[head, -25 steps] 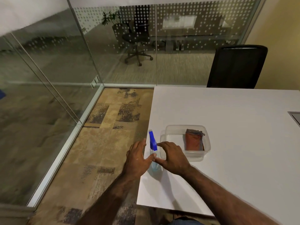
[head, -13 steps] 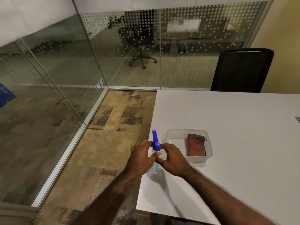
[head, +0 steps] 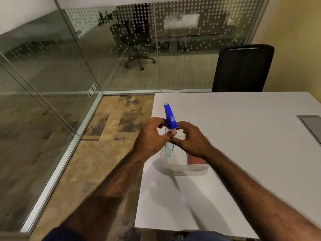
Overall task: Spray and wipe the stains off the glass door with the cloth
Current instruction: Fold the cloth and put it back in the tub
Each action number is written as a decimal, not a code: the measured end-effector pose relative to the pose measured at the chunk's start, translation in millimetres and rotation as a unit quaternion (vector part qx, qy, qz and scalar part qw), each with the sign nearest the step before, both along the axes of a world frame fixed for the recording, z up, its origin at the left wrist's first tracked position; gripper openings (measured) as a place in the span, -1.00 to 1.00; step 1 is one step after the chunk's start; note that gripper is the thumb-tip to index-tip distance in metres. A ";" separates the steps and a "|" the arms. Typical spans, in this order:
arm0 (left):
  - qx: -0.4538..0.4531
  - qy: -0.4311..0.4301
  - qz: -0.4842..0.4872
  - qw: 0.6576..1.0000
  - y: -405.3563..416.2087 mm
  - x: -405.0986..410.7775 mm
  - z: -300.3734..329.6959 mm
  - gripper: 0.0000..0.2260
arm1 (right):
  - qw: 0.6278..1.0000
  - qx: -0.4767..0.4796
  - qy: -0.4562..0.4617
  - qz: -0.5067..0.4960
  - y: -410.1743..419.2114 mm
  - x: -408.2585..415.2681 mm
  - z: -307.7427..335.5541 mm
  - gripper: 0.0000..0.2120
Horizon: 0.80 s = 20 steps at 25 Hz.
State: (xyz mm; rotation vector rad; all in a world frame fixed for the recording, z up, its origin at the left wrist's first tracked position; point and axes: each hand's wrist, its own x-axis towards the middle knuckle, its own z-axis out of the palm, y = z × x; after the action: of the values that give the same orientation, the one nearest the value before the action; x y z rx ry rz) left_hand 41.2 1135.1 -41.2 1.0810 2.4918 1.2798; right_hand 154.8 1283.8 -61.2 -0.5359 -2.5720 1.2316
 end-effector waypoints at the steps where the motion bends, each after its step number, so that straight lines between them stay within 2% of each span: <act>1: 0.000 -0.002 0.001 1.000 8.0 -0.4 -1.8 -0.66 | 1.000 0.000 -0.001 -0.003 7.4 -0.3 -1.3 -0.52; 4: -0.001 -0.009 0.003 1.000 28.5 -0.1 -17.3 -0.66 | 1.000 -0.008 -0.018 -0.011 23.6 -1.8 -15.2 -0.51; 12: -0.071 -0.090 0.058 0.992 59.1 2.4 -76.3 -0.58 | 0.996 -0.027 -0.087 0.018 43.0 -11.0 -70.3 -0.52; 15: -0.098 -0.094 0.071 0.988 63.0 2.5 -86.4 -0.57 | 0.993 -0.030 -0.110 0.026 45.9 -13.5 -83.8 -0.52; 20: -0.093 -0.111 0.083 0.986 65.2 5.8 -97.3 -0.58 | 0.992 -0.042 -0.116 0.023 49.9 -12.9 -93.0 -0.51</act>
State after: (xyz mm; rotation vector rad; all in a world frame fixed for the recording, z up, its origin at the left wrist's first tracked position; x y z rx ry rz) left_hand 47.0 1200.3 -138.5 0.6616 2.5111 1.1087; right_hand 141.9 1333.6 -154.2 -0.6773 -2.7441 1.3729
